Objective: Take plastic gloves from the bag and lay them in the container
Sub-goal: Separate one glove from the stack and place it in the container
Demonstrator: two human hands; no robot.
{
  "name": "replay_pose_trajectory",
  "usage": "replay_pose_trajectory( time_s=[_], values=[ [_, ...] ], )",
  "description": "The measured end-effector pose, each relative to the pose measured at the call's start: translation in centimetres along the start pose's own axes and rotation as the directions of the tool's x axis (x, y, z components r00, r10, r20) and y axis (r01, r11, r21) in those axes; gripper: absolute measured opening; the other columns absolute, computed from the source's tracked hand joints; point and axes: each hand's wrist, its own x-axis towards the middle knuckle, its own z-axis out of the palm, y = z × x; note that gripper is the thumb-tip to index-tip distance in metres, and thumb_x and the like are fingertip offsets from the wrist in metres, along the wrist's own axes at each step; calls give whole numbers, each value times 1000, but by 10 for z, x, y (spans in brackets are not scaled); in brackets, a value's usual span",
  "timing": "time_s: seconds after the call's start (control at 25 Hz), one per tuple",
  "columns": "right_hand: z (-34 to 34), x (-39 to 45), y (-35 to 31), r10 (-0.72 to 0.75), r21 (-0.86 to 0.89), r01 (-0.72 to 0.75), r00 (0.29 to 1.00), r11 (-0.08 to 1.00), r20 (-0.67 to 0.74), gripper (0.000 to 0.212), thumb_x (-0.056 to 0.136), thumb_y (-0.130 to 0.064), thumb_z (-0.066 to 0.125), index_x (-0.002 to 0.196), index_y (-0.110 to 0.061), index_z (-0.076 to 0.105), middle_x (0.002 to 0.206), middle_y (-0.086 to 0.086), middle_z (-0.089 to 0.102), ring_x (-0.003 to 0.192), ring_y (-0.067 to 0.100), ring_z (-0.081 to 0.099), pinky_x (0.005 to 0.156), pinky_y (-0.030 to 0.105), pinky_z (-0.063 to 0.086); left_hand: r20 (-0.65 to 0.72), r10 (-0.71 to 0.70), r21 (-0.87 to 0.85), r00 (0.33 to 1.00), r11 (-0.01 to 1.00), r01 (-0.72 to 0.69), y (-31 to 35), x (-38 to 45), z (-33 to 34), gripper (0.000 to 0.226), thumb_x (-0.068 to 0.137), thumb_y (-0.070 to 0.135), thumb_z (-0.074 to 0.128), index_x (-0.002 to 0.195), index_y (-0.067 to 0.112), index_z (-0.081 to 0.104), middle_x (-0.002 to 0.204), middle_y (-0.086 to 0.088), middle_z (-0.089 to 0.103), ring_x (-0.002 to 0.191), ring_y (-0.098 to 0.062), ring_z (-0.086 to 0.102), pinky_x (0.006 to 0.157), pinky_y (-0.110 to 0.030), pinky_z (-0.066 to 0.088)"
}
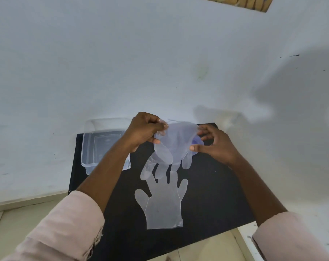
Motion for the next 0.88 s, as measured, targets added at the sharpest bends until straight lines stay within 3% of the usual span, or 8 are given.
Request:
replay_pose_trajectory(
  time_s=[0.2, 0.4, 0.52, 0.68, 0.88],
  values=[
    [16, 8, -2, 74, 364, -4, 982, 932, -177, 8, 82, -12, 72, 88, -18, 73, 81, -4, 72, 73, 8, 66, 66, 28, 51, 20, 8, 11, 1000, 1000, -8, 1, -2, -14, 12, 81, 15, 75, 90, 8, 77, 91, -14, 76, 79, -15, 73, 60, -31, 59],
    [24, 13, -25, 8, 372, 62, 983, 926, -183, 10, 85, -8, 66, 80, -16, 71, 73, -11, 70, 68, 7, 64, 55, 23, 53, -50, -3, -6, 999, 1000, 2, -7, -6, -27, 10, 80, 9, 73, 88, 7, 77, 85, -11, 74, 70, -16, 69, 59, -30, 59],
    [24, 14, -45, -37, 387, 112, 980, 915, -197, 11, 86, -4, 63, 82, -11, 70, 87, 2, 73, 74, 15, 66, 53, 24, 54, -107, -17, 7, 994, 1000, 18, -21, -8, -31, 11, 80, 10, 73, 88, 4, 77, 87, -17, 73, 69, -16, 65, 58, -27, 59],
    [24, 15, -69, -124, 199, 159, 977, 967, -174, 6, 83, -2, 61, 84, -1, 67, 85, 15, 72, 66, 17, 64, 55, 28, 55, -107, -49, -189, 993, 982, 28, -36, -12, -23, 6, 80, 6, 71, 77, 8, 75, 88, -16, 73, 81, -23, 67, 57, -28, 57],
    [22, 8, -77, -64, 236, 106, 982, 966, -177, 14, 87, -2, 53, 75, -7, 57, 85, 22, 71, 84, 26, 73, 56, 30, 56, -139, -21, -417, 990, 908, -40, -41, -20, -9, 9, 83, 2, 65, 76, 6, 70, 83, -10, 72, 82, -22, 70, 63, -30, 59]
  ],
)
